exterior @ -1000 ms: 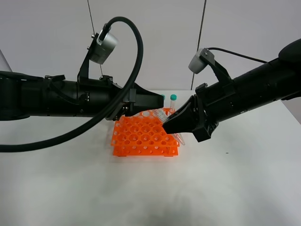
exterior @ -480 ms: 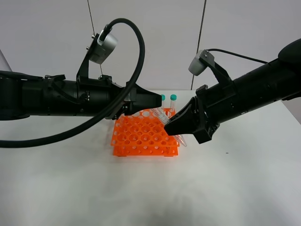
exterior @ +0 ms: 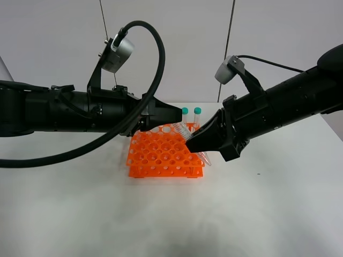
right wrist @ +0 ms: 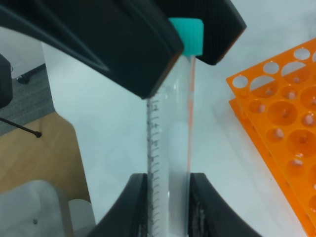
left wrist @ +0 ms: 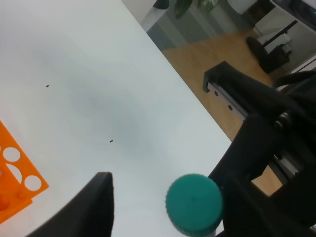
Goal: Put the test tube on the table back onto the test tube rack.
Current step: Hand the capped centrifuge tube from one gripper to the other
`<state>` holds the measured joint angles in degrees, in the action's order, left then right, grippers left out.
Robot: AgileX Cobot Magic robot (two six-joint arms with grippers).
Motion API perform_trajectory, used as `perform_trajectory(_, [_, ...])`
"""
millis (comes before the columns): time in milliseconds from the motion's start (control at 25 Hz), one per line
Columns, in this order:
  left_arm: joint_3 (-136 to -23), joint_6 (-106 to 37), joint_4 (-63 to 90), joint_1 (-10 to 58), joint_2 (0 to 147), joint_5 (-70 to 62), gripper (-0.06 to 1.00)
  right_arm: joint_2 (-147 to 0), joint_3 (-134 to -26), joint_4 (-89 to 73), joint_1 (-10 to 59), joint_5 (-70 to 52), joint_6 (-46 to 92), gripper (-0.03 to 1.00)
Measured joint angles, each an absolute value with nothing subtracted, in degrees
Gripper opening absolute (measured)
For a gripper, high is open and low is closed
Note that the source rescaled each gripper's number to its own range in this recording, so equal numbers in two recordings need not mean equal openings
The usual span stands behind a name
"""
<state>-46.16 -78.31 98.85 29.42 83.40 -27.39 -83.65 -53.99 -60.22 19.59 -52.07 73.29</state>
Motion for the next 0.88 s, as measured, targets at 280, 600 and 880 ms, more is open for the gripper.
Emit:
perform_trajectory(280, [-46.3,-78.2,99.0,29.4,83.4,-28.5,0.07,-83.7,-54.0,-60.2,19.6,-51.8,73.3,0.02])
perform_trajectory(600, [-46.3,-78.2,99.2,29.5,83.4,-28.9,0.0,-83.8,-54.0,-60.2,19.6,-51.8,73.3,0.02])
perform_trajectory(880, [-46.3,-78.2,99.1,29.5,83.4,-28.9,0.0,-83.8,-54.0,-60.7,19.6,-50.1,73.3,0.68])
